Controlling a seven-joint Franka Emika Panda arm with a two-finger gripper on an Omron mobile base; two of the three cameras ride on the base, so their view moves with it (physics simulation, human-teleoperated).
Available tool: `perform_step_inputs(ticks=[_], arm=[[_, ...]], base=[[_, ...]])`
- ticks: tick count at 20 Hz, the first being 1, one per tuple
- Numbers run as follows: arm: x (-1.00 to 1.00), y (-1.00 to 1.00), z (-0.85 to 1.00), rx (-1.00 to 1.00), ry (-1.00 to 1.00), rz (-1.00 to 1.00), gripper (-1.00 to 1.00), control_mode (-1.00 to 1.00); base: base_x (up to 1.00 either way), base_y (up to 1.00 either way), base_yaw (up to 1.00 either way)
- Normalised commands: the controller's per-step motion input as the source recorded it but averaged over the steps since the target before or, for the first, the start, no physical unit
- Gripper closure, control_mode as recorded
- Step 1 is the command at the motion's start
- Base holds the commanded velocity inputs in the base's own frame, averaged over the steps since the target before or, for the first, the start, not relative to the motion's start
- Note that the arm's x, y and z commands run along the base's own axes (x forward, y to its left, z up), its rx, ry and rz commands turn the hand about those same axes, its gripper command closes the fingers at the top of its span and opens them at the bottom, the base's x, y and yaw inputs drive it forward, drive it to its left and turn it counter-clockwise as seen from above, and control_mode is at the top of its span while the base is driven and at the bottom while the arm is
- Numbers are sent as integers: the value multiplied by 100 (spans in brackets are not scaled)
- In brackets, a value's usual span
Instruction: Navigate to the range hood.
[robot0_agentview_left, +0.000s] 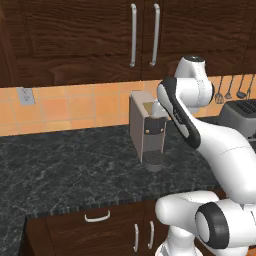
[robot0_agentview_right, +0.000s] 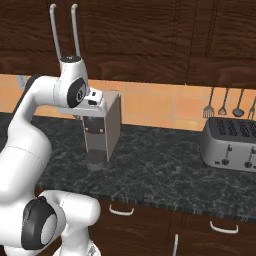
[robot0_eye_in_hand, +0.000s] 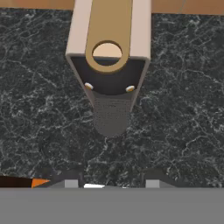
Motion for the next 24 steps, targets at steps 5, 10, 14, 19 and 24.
perform_step_inputs(ticks=[5,10,14,19,24], arm=[[0,0,0,0,0,0,-100,100],[0,0,0,0,0,0,-100,100],[0,0,0,0,0,0,-100,100],[0,0,0,0,0,0,-100,100],[0,0,0,0,0,0,-100,100]], base=[[-11,0,-1],[-55,-11,-9],[5,4,3],[-32,3,52],[-34,1,70]])
